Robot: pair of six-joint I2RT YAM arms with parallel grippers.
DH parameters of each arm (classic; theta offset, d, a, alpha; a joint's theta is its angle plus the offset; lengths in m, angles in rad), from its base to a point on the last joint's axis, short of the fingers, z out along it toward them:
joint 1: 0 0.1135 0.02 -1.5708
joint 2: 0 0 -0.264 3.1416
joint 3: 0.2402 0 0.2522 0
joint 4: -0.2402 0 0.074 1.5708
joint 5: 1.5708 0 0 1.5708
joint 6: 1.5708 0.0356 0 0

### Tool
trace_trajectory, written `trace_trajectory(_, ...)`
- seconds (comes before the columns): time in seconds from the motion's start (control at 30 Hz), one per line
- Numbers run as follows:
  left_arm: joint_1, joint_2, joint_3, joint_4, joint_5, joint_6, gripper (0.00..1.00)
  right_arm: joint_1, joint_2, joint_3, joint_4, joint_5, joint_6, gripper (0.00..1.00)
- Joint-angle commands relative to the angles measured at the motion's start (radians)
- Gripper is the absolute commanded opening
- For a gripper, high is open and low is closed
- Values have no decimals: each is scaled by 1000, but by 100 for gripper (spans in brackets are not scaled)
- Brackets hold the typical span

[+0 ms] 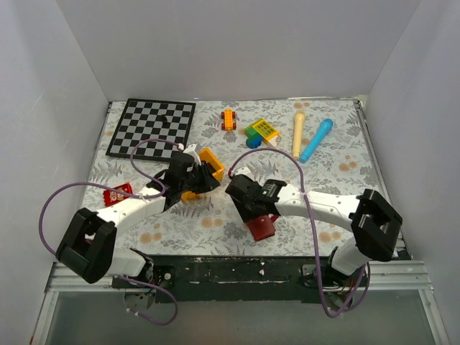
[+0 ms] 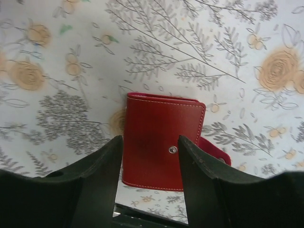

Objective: Put the credit cards into the card holder
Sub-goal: Close the card holder at the center of the board.

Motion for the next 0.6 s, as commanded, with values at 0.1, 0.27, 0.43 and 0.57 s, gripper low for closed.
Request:
trace_trajectory(0.1, 5, -51, 1, -19, 4, 39, 19, -38, -272, -125, 223, -116, 85, 58)
trace_trajectory(0.27, -95, -38, 56, -4, 10, 78, 17, -243, -452, -294, 207, -141, 172, 51)
trace_trajectory(0.43, -273, 22, 99, 71, 30, 61, 17, -504, -594, -465, 203, -227, 198, 34)
trace_trajectory(0.57, -350, 117, 130, 124, 53, 32, 16, -595, -608, -524, 225, -308, 172, 26)
